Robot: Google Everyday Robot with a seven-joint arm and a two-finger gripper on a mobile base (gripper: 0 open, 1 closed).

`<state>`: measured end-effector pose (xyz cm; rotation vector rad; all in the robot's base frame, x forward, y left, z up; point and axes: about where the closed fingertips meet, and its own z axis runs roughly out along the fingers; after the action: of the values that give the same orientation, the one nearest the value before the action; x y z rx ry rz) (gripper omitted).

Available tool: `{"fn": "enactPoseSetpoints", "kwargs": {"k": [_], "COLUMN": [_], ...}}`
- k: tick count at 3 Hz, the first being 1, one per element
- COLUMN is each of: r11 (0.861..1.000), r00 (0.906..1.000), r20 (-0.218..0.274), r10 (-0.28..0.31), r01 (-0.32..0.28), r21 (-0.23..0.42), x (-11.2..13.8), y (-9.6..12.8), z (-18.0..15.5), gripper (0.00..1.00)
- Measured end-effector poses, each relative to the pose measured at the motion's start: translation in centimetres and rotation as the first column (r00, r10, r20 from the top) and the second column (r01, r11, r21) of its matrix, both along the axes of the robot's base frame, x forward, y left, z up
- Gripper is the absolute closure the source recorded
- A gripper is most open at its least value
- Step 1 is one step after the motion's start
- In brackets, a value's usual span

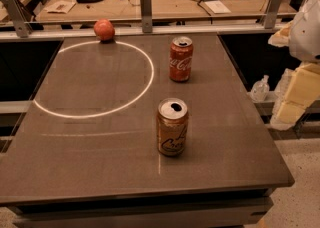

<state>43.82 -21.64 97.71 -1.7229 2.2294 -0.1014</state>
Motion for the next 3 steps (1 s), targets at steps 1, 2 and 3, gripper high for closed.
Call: {"fn": "enactPoseSetpoints", "kwargs": {"k": [1,2,3], "r11": [1.000,1.000,0.995], "r00": [1.0000,1.0000,0.9994], "r20": [0.000,-0.002,-0.034], "r10": [0.000,-0.003,0.005], "r01": [0.000,0.003,-0.002], "r21": [0.000,0.017,0.097], "x": [0.0,0.1,0.3], "y": [0.0,0.6,2.7], "z": [0.0,0.2,0.0], "gripper": [0.00,0.00,0.00]}}
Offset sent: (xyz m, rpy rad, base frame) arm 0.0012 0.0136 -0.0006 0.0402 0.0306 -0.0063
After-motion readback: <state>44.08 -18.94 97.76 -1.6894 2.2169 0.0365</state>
